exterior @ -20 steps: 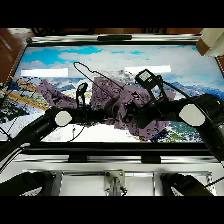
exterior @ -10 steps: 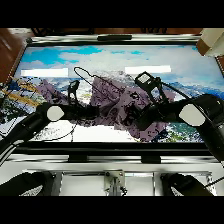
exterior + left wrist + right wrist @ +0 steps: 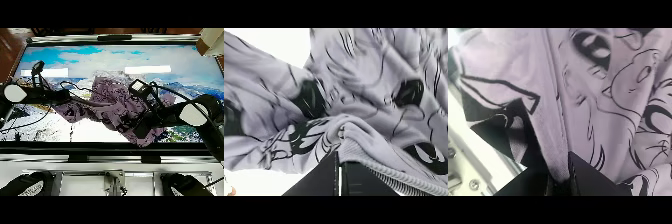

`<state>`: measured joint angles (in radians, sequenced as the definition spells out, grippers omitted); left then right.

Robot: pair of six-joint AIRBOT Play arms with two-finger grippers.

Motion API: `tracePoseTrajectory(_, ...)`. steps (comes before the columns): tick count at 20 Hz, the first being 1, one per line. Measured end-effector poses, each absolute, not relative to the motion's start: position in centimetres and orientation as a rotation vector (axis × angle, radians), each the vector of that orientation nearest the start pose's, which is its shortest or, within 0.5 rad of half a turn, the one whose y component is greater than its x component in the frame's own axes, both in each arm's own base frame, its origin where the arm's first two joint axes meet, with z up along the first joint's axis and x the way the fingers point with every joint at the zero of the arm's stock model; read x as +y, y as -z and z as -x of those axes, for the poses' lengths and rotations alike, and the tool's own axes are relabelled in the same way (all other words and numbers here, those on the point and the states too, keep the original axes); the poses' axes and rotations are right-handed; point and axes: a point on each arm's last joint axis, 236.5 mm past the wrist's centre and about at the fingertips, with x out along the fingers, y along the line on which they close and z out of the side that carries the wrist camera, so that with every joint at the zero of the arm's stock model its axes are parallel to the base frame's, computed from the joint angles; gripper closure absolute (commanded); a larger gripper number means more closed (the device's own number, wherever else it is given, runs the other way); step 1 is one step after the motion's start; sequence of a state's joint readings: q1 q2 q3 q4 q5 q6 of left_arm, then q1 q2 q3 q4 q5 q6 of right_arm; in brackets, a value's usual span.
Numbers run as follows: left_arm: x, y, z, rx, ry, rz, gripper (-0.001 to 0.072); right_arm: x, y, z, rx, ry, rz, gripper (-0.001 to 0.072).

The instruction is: Fold the shirts.

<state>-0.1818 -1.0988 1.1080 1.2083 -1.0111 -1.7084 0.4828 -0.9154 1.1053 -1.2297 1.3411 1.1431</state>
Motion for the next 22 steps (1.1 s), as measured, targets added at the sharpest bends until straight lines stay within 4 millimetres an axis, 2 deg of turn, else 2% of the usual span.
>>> tracePoseTrajectory(5,-11.4,-10.6,-37.9,1.032,0.27,0.317,0.0656,21.1,-11.1,-22.7,1.043,-0.962,0.405,0.064)
tracePoseTrajectory(10,-10.7,-12.3,-37.7,1.01,0.293,0.267,0.0655,20.9,-10.9,-22.2,1.066,-0.972,0.411,0.0639)
tracePoseTrajectory(14,-11.4,-14.7,-37.5,0.963,0.346,0.246,0.0656,20.7,-10.6,-22.0,1.089,-0.968,0.41,0.0639)
tracePoseTrajectory(17,-10.7,-16.3,-36.1,0.95,0.364,0.161,0.0656,20.4,-10.4,-22.2,1.1,-0.945,0.411,0.0639)
tracePoseTrajectory(22,-8.2,-16.7,-33.8,0.986,0.315,0.023,0.0656,20.1,-10.2,-22.7,1.102,-0.922,0.413,0.064)
